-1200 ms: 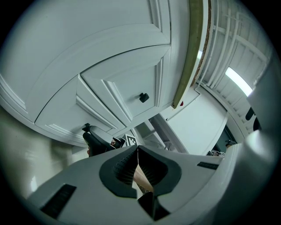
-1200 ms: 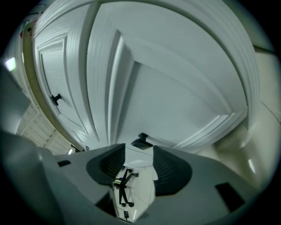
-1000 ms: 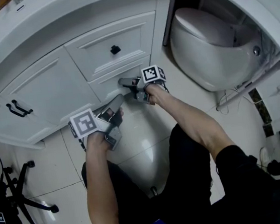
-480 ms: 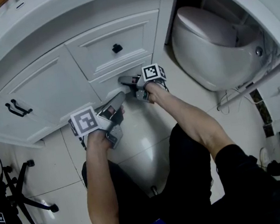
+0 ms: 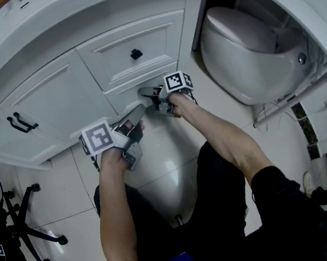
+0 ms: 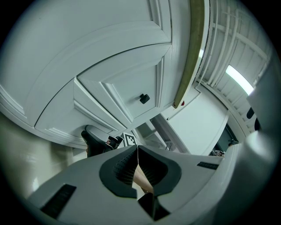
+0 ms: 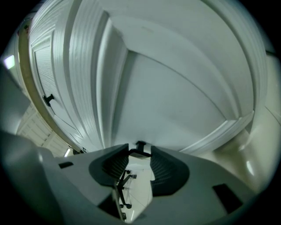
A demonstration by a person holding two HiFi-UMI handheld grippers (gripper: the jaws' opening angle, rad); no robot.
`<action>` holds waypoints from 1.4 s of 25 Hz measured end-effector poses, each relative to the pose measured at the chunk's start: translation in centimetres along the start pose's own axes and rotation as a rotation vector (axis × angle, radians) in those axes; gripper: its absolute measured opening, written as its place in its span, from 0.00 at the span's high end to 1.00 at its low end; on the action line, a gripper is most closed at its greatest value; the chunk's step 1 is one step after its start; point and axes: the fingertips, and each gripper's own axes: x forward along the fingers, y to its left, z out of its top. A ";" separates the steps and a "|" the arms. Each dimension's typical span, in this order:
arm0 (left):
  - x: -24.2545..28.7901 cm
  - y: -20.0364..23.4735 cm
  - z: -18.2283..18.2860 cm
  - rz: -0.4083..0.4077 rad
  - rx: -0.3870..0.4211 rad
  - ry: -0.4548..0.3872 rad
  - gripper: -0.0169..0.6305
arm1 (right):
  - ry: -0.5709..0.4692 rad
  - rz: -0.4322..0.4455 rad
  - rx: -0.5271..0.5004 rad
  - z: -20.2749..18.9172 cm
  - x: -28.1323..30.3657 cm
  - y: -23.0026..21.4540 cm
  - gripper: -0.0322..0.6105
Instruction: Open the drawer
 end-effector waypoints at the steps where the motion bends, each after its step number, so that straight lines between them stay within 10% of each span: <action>1: -0.1 0.0 0.0 0.007 0.002 0.001 0.99 | -0.001 -0.003 -0.002 0.0 0.0 0.0 0.67; 35: -1.3 -1.7 -0.2 0.040 0.073 0.003 0.99 | 0.077 -0.041 -0.019 -2.6 -1.5 0.1 0.68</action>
